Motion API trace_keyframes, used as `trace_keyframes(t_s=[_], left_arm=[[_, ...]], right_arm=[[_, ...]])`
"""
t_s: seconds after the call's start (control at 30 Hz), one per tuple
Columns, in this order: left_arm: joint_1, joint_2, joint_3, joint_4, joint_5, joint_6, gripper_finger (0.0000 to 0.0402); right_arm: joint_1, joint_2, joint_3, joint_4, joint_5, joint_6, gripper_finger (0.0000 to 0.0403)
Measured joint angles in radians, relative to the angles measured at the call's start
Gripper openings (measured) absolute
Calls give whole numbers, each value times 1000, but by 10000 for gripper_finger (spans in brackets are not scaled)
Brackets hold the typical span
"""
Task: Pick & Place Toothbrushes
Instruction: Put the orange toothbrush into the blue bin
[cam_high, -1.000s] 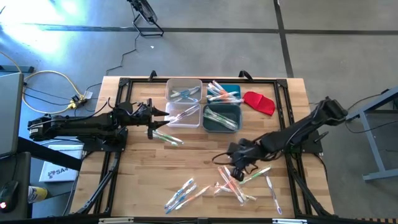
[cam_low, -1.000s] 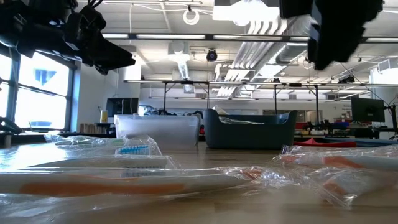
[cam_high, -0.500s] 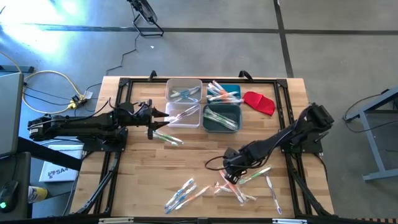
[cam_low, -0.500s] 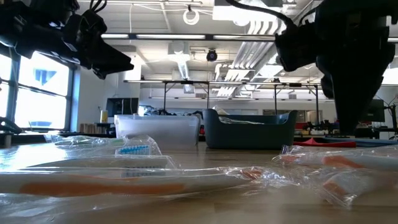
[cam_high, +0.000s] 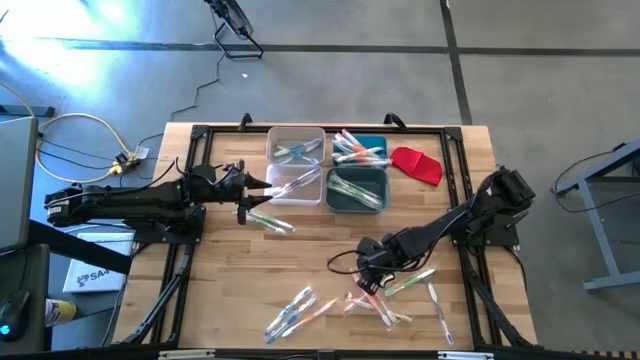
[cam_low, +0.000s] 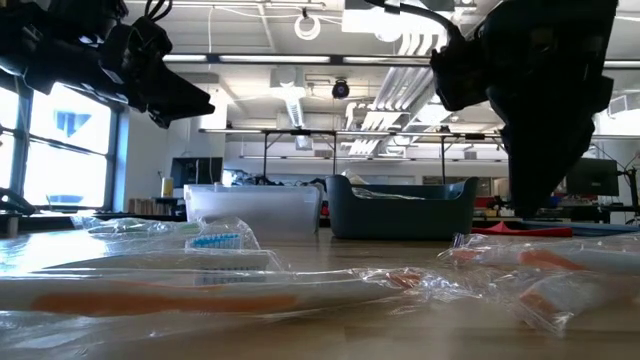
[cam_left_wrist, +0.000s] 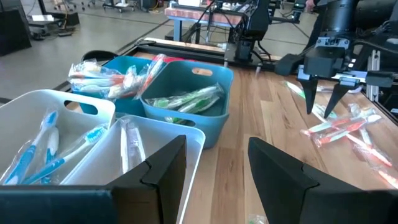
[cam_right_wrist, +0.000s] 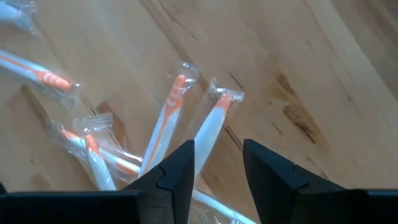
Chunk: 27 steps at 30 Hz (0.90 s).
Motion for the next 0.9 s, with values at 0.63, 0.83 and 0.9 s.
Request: trace_keyframes(t_s=[0.63, 0.83, 0.9], left_arm=[[0, 0, 0, -23, 0, 0, 171], [0, 0, 0, -30, 0, 0, 171], [0, 0, 0, -30, 0, 0, 171]], right_arm=[[5, 55, 0, 59, 5, -1, 129], [17, 95, -1, 67, -13, 0, 129], [18, 98, -1, 66, -24, 0, 129]])
